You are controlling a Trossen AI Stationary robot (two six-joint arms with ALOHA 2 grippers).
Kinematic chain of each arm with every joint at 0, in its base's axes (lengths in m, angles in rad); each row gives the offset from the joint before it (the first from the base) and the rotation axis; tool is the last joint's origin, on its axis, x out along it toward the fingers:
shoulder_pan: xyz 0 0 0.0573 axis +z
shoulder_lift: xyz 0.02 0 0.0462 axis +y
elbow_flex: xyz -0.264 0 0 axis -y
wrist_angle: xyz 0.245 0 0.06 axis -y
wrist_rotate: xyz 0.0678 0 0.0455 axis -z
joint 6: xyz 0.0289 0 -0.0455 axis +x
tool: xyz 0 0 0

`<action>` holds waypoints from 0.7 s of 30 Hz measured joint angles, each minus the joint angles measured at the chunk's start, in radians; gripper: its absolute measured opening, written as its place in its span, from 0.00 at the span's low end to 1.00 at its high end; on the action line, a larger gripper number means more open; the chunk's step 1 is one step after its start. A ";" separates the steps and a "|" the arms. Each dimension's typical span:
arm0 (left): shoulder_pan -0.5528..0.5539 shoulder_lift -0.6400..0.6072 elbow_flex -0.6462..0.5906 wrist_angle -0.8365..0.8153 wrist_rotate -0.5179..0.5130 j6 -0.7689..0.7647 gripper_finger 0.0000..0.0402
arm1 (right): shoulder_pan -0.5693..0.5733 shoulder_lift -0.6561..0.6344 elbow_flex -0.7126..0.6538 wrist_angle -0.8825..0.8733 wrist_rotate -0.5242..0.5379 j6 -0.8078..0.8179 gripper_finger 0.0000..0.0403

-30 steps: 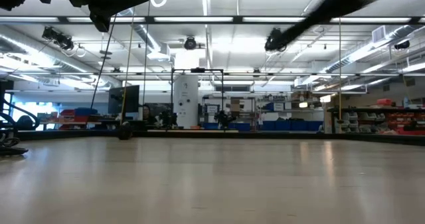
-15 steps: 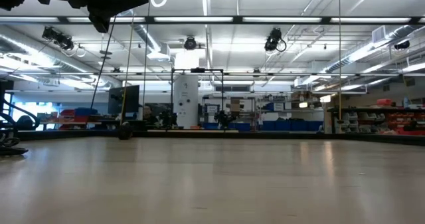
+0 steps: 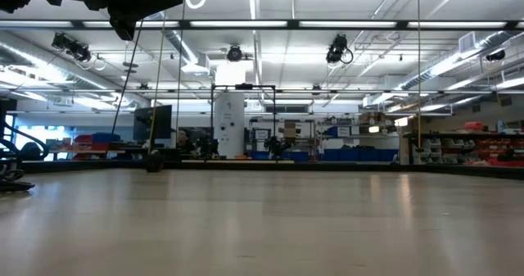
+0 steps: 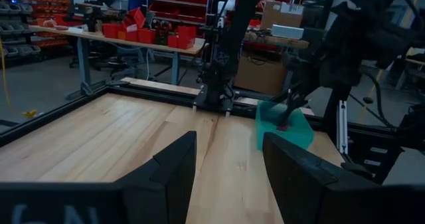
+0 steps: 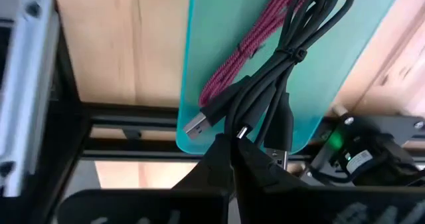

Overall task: Pick and place USB-C Cables
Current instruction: Put the black charger cable into green bin

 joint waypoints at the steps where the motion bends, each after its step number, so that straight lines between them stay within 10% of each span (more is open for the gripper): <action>1: 0.000 0.000 0.000 0.000 0.000 0.000 0.45 | 0.001 0.000 -0.012 0.009 -0.004 -0.005 0.02; 21: 0.000 0.000 0.000 0.001 0.000 0.023 0.45 | 0.000 0.000 -0.053 -0.003 0.057 0.113 0.28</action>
